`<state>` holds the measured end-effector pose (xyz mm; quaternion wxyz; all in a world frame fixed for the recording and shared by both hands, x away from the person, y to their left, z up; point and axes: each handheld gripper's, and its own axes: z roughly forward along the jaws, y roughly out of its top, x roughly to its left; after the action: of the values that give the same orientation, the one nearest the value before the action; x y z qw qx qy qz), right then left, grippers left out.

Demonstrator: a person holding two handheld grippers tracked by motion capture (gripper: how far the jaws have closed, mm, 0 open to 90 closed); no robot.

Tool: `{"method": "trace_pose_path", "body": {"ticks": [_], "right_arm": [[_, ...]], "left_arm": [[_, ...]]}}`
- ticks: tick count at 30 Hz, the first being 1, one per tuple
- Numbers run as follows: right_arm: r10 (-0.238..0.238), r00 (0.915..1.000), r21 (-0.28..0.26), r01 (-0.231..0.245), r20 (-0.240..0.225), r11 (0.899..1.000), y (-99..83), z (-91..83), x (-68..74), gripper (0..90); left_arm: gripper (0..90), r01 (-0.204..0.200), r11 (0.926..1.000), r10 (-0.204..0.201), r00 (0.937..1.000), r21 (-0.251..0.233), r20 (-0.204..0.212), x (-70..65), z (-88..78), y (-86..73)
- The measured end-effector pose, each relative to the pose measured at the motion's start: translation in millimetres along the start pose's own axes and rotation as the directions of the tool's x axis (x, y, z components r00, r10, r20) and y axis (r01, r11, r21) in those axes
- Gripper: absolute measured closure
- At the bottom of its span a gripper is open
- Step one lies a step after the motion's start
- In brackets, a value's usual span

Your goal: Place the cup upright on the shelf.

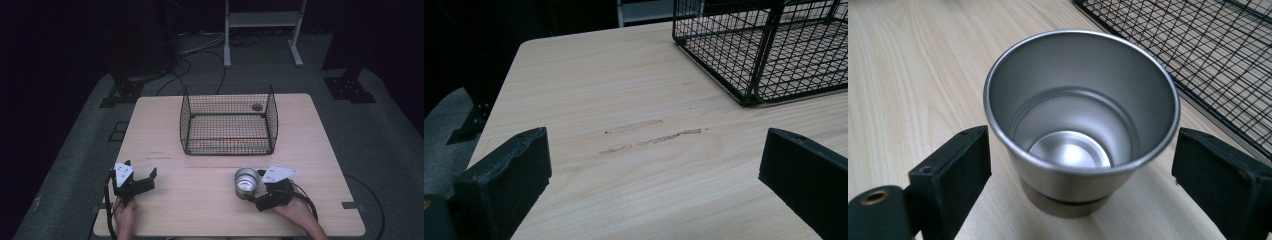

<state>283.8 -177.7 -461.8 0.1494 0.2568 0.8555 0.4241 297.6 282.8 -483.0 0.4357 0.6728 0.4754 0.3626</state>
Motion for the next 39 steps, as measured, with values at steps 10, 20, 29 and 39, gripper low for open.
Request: {"method": "trace_pose_path", "body": {"ticks": [10, 20, 29, 39], "right_arm": [[-0.025, 0.9995, 0.015, 0.025, -0.017, 1.000, 9.2, 11.1, -3.1, 8.3], [-0.035, 0.9990, 0.014, 0.036, -0.027, 0.999, 13.4, 16.7, -2.4, 14.6], [-0.030, 0.9991, 0.002, 0.030, -0.029, 1.000, 12.8, 16.1, -3.1, 15.9], [-0.009, 0.9994, -0.021, 0.008, -0.034, 1.000, 13.9, 11.9, -4.5, 16.6]], "left_arm": [[0.0, 0.001, 1.0000, -0.001, 1.0000, -0.001, 0.001, 0.1, -0.1, 0.0], [0.0, 0.004, 1.0000, -0.004, 1.0000, -0.006, 0.003, 0.6, -0.4, -0.2], [0.0, 0.005, 1.0000, -0.005, 1.0000, -0.005, 0.003, 0.6, -0.4, -0.2], [0.0, 0.005, 1.0000, -0.005, 1.0000, -0.005, 0.003, 0.6, -0.5, -0.1]]}}
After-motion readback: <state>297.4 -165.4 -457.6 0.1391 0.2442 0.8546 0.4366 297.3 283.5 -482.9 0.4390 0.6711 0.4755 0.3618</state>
